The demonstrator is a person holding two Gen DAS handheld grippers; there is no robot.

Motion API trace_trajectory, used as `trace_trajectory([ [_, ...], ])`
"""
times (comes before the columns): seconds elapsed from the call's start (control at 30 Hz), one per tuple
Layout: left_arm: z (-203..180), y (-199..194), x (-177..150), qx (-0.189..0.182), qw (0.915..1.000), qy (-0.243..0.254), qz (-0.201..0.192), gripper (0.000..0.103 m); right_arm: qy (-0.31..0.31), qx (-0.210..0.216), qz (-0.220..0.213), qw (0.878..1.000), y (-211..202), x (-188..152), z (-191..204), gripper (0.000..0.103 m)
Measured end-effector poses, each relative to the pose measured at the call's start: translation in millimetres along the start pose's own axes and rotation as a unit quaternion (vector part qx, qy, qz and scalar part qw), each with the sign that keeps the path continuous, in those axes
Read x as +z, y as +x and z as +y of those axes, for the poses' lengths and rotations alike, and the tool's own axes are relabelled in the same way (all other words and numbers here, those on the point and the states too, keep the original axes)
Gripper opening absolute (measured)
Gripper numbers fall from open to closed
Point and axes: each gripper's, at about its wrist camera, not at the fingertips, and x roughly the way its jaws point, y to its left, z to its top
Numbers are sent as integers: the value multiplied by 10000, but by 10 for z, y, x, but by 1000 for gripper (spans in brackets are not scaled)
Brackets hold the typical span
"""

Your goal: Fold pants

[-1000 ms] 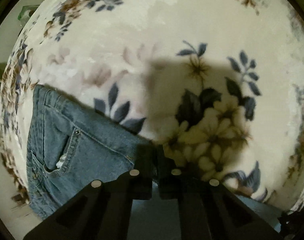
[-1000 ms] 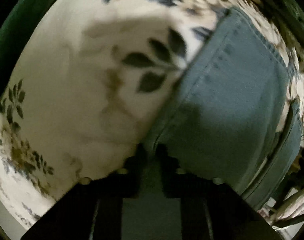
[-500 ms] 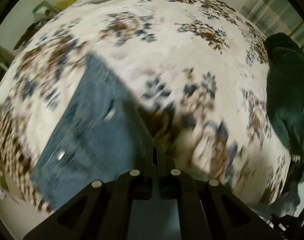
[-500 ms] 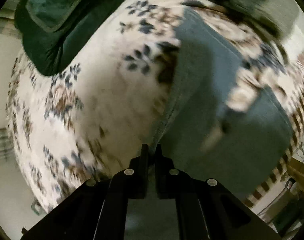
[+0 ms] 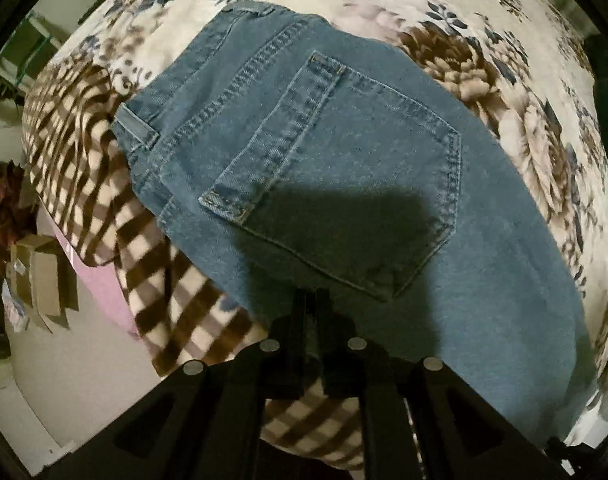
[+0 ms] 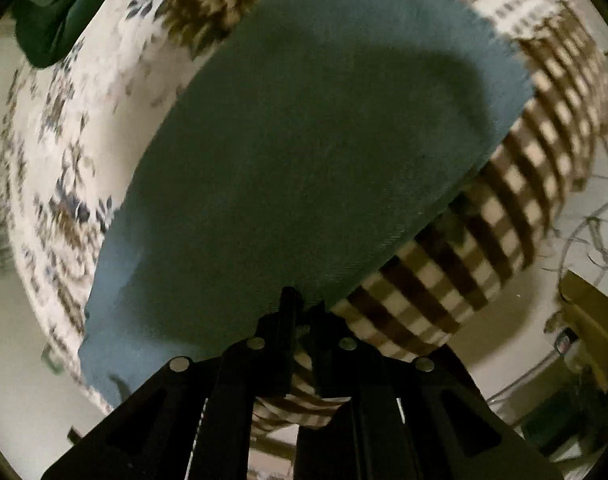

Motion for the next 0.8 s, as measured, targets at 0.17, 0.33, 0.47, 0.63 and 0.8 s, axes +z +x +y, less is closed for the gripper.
trace_trajectory([
  [0.17, 10, -161, -2, -371, 9985, -263, -293, 16, -79, 361, -772, 9963, -493, 11, -368, 46],
  [0.33, 44, 22, 46, -244, 9978, -491, -377, 80, 752, 520, -1347, 9867, -738, 282, -965, 46],
  [0.47, 67, 211, 65, -67, 9968, -722, -322, 80, 1567, 714, -1436, 9745, -643, 511, -1417, 46],
  [0.63, 52, 262, 81, 111, 9959, -851, -288, 80, 1651, 498, -1298, 9764, -324, 662, -1399, 19],
  [0.8, 116, 93, 12, -18, 9956, -904, -245, 80, 893, -132, -1904, 9776, -496, 561, -1114, 5],
])
